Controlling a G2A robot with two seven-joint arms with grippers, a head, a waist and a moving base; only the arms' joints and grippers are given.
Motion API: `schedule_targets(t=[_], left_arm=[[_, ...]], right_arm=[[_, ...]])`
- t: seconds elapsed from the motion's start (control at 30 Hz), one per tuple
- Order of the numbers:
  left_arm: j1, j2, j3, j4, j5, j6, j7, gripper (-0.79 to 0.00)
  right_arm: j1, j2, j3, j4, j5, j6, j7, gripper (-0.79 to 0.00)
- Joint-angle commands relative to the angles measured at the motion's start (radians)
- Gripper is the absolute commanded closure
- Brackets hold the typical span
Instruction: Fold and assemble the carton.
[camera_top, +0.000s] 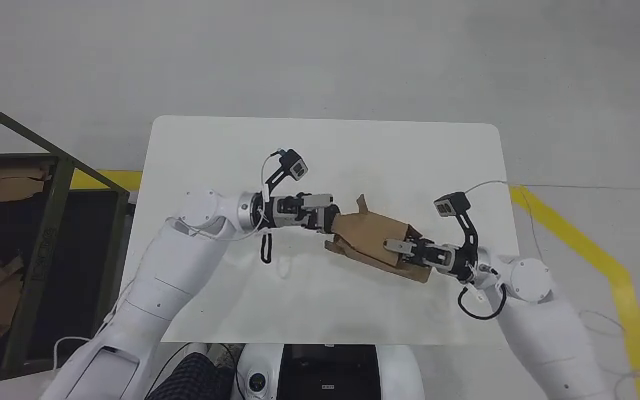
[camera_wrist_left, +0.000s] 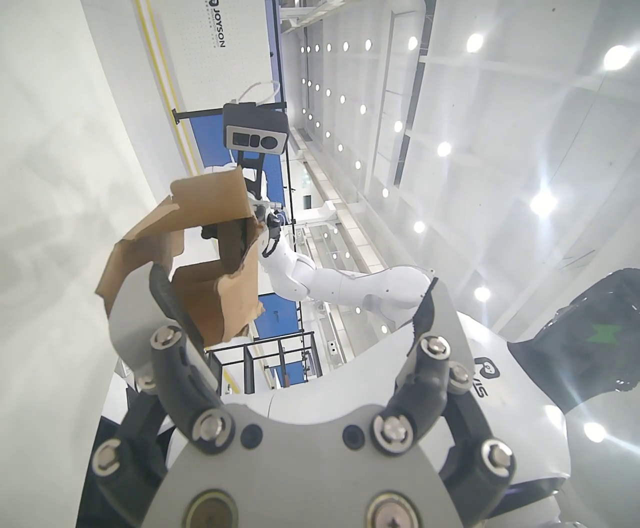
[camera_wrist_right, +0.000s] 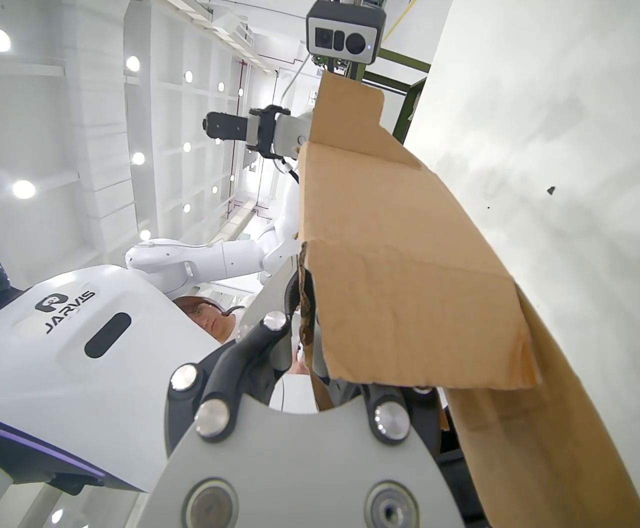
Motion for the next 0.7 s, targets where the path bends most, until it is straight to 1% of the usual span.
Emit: schedule_targets(t=[0.0, 0.43, 0.67], left_arm=[[-0.003, -0.001, -0.001, 0.002, -0.006, -0.002, -0.001, -0.785], [-0.004, -0.002, -0.011, -0.049, -0.047, -0.02, -0.016, -0.785], [-0.03, -0.012, 0.021, -0.043, -0.064, -0.022, -0.027, -0.785]], right_arm=[[-0.003, 0.0, -0.004, 0.001, -0.007, 0.003, -0.003, 0.0], [-0.008, 0.0, -0.025, 0.006, -0.071, 0.027, -0.055, 0.0], [-0.003, -0.002, -0.05, -0.01, -0.112, 0.046, -0.088, 0.0]])
